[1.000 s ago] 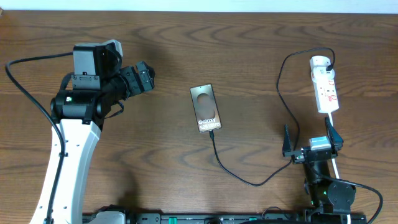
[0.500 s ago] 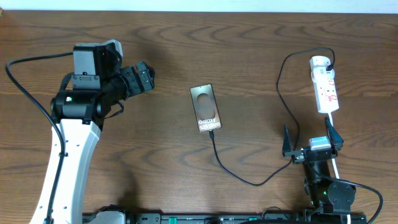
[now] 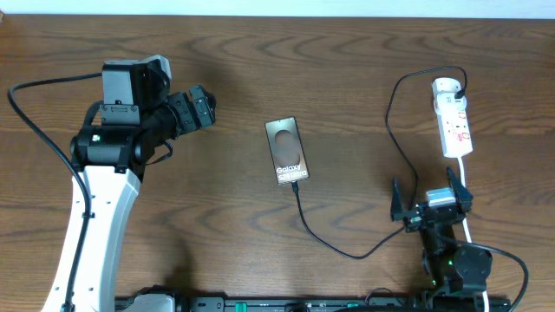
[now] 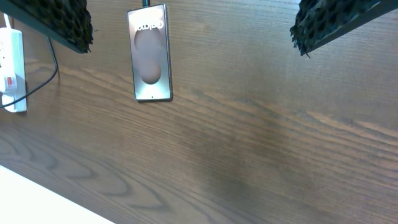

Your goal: Plug charger to phone and switch on socket

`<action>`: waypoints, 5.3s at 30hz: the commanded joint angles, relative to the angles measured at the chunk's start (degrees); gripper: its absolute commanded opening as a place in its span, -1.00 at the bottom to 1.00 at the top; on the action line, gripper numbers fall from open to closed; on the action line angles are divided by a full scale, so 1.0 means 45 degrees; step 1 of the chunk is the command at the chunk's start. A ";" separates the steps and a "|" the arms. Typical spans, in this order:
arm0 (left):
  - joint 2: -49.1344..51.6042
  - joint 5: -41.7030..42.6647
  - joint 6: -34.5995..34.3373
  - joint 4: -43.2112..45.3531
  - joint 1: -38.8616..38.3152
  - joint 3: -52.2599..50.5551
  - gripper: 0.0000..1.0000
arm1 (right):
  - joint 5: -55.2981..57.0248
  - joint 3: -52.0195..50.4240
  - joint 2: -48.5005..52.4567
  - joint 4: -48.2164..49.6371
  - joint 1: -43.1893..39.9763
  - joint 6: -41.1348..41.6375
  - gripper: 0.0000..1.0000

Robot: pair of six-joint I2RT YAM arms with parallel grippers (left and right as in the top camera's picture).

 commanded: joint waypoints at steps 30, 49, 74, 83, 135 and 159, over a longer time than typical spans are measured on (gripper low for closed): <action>-0.0112 -0.0175 0.0083 0.0000 0.0044 0.0219 0.99 | -0.0238 -0.0010 -0.0151 -0.0447 0.0097 -0.0010 0.99; -0.0612 -0.1579 0.0087 0.0092 0.0155 0.0039 0.99 | -0.0238 -0.0010 -0.0151 -0.0447 0.0097 -0.0010 0.99; -1.0098 -0.2069 0.4872 0.8189 0.1399 -1.0258 0.99 | -0.0233 -0.0010 -0.0151 -0.0447 0.0097 -0.0010 0.99; -1.2784 -0.2161 0.6436 1.0205 0.1399 -1.3435 0.99 | -0.0233 -0.0010 -0.0151 -0.0447 0.0097 -0.0010 0.98; -1.6835 -0.2880 0.6368 0.8038 0.1389 -1.5951 0.99 | -0.0233 -0.0010 -0.0151 -0.0447 0.0097 -0.0010 0.98; -1.6835 -0.2880 0.6368 0.8038 0.1389 -1.5951 0.99 | -0.0233 -0.0010 -0.0151 -0.0447 0.0097 -0.0010 0.99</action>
